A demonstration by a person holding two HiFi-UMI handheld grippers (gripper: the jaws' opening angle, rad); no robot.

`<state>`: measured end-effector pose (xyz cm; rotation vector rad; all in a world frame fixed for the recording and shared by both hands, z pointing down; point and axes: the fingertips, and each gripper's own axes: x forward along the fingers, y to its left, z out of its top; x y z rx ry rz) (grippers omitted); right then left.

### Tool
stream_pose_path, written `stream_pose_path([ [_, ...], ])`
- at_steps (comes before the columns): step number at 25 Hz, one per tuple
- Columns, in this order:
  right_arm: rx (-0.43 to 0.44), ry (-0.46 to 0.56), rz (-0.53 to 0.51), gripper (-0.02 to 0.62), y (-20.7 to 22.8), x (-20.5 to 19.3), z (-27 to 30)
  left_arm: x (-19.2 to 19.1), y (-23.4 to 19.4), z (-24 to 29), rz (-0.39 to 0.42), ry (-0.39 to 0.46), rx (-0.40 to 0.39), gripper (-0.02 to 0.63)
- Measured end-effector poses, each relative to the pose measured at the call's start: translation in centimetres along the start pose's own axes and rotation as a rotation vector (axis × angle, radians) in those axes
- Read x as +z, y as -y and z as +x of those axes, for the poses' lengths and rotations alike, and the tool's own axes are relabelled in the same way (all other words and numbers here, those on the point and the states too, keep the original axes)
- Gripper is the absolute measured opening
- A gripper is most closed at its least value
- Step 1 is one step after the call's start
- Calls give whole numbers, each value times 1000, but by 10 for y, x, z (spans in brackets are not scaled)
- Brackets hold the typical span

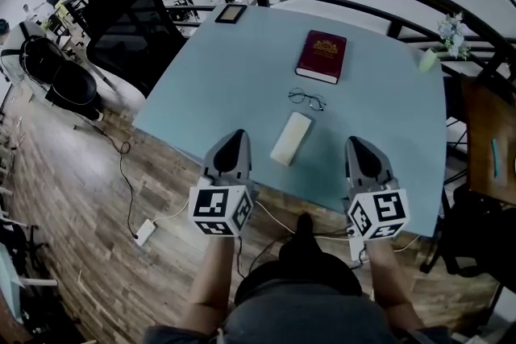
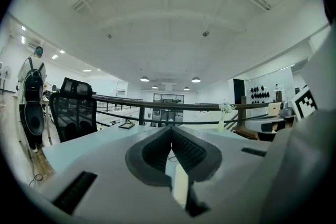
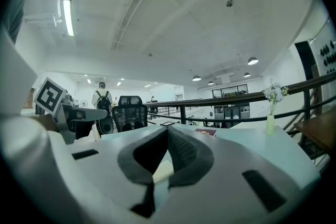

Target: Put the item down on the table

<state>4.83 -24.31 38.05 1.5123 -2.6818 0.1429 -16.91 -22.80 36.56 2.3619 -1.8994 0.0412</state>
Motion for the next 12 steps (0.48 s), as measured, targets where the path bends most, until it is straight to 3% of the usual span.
stream_pose_path([
  [12,14,1,-2,3,5,-1,5,1,-1,5,-10,13,14,8],
])
